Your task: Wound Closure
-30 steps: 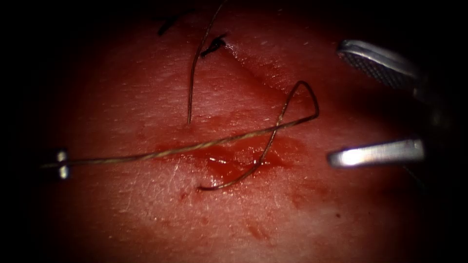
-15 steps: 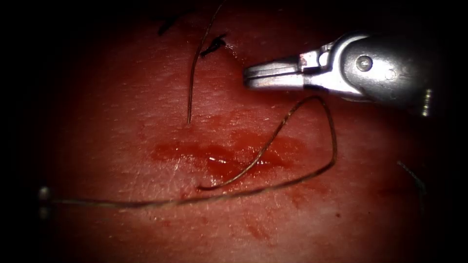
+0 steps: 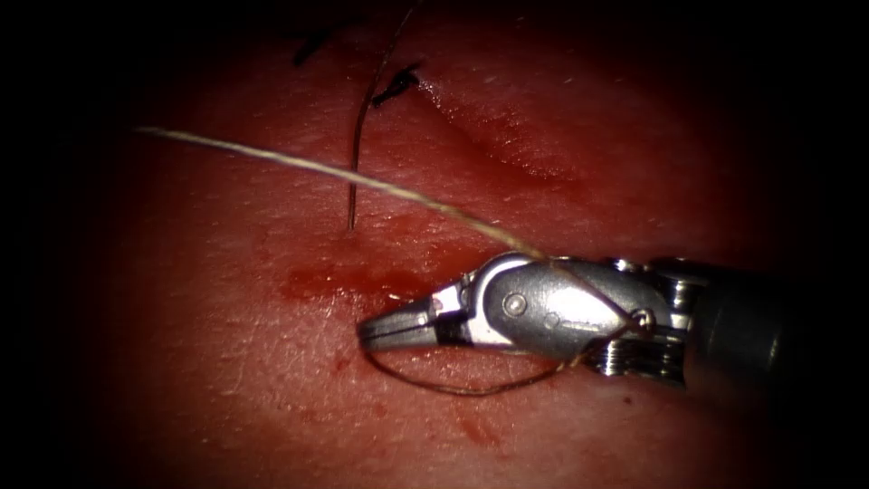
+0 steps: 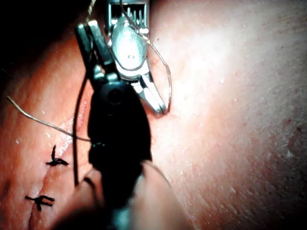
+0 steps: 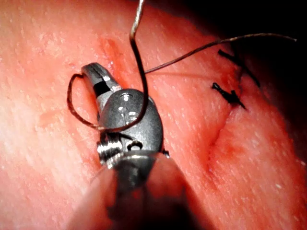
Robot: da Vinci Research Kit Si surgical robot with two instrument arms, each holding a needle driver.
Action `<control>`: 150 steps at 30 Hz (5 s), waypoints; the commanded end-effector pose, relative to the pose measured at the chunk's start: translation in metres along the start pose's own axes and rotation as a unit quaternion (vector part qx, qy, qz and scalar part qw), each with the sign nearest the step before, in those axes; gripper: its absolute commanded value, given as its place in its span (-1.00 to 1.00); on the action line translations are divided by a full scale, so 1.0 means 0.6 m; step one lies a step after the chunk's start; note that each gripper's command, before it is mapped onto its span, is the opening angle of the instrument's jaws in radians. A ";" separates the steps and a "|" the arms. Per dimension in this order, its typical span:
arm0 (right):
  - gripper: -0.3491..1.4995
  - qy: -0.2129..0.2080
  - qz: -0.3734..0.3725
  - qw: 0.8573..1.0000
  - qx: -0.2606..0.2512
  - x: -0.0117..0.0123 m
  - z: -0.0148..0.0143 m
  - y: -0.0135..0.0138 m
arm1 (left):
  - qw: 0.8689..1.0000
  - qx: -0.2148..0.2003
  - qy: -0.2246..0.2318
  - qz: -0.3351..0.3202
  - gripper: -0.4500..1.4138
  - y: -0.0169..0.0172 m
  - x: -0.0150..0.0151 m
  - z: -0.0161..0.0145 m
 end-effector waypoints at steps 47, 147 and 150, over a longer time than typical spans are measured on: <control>-0.55 0.047 0.054 0.973 -0.219 0.0098 0.0000 0.0085 | 0.962 0.026 0.252 0.098 -1.00 -0.0180 0.0178 -0.0002; 0.11 0.078 0.262 0.902 -0.334 0.0007 -0.0011 0.0077 | 0.964 0.088 0.249 -0.021 -1.00 -0.0114 0.0255 -0.0021; 0.11 0.073 0.290 0.891 -0.342 0.0001 -0.0013 0.0080 | 0.964 0.083 0.250 -0.021 -1.00 -0.0098 0.0262 -0.0010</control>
